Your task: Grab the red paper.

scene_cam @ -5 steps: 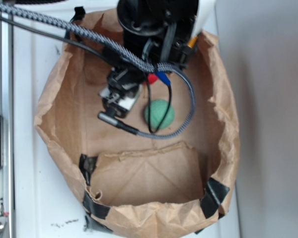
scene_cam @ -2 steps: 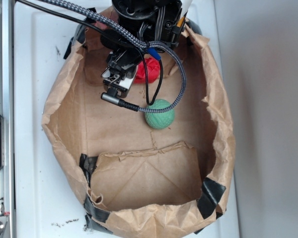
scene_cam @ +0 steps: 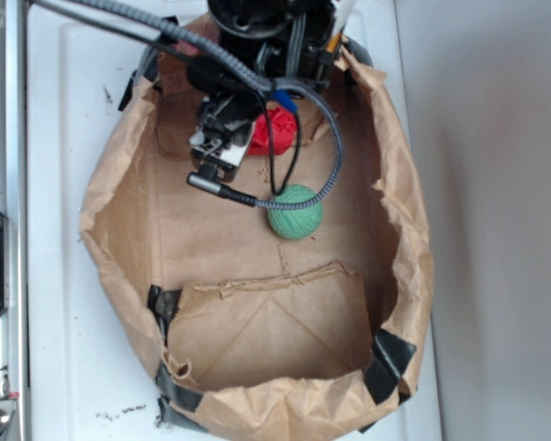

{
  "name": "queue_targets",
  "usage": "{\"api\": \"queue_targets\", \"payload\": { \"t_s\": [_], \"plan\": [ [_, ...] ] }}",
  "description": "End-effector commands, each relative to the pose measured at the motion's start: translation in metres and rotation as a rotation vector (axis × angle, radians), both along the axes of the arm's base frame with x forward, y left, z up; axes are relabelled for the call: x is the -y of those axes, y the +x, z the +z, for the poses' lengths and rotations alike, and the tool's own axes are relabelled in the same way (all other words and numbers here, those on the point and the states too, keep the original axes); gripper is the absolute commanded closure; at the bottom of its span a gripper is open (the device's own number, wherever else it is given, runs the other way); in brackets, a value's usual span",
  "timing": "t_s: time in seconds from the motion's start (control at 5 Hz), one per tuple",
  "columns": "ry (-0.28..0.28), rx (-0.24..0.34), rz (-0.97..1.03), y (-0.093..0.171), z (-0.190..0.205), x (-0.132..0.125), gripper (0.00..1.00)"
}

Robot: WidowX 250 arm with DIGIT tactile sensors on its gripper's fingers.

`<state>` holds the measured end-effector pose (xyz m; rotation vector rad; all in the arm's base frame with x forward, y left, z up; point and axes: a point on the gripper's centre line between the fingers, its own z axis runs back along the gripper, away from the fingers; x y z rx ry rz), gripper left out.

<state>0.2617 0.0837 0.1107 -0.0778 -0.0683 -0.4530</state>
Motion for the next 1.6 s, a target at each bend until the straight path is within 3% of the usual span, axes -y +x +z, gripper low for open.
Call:
{"api": "queue_targets", "payload": {
  "t_s": [0.0,0.2,0.6,0.8,1.2,1.4],
  "plan": [
    [0.084,0.069,0.016,0.026,-0.036,-0.002,0.00],
    [0.113,0.062,0.017,0.029,-0.043,0.001,0.00],
    [0.057,0.036,-0.081,0.024,-0.049,0.015,0.00],
    [-0.001,0.030,-0.114,0.015,-0.033,0.018,0.00],
    [-0.107,0.096,-0.125,0.005,0.007,0.015,0.00],
    [-0.100,0.118,-0.177,-0.007,0.010,0.025,0.00]
  ]
}}
